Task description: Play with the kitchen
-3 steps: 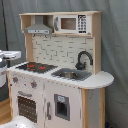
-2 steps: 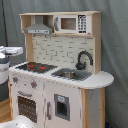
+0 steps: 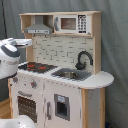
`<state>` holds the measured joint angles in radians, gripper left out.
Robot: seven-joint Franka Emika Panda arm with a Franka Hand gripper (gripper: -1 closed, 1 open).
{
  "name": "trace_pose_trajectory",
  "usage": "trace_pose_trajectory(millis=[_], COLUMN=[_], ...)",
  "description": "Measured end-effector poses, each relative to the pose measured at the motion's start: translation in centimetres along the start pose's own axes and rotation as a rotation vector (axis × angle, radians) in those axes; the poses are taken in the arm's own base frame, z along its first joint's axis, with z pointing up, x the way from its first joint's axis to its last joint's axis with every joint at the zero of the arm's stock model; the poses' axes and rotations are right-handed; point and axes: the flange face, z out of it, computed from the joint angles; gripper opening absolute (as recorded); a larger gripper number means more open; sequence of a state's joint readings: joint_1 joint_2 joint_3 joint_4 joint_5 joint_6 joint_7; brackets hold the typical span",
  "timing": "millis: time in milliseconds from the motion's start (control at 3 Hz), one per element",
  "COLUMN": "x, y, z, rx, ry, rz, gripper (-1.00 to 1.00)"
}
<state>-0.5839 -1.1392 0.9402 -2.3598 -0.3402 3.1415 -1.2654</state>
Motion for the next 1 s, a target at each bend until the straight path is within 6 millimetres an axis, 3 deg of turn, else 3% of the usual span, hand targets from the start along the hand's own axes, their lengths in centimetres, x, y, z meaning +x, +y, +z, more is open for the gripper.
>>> trace_pose_trajectory(millis=[667,1000], x=[-4.9,-6.4], y=[-3.1,-5.2], z=[4.2,6.8], rx=[0.015,0.035], ry=[0.016,0.026], rz=[0.018,0.038], gripper=[1.0,1.0])
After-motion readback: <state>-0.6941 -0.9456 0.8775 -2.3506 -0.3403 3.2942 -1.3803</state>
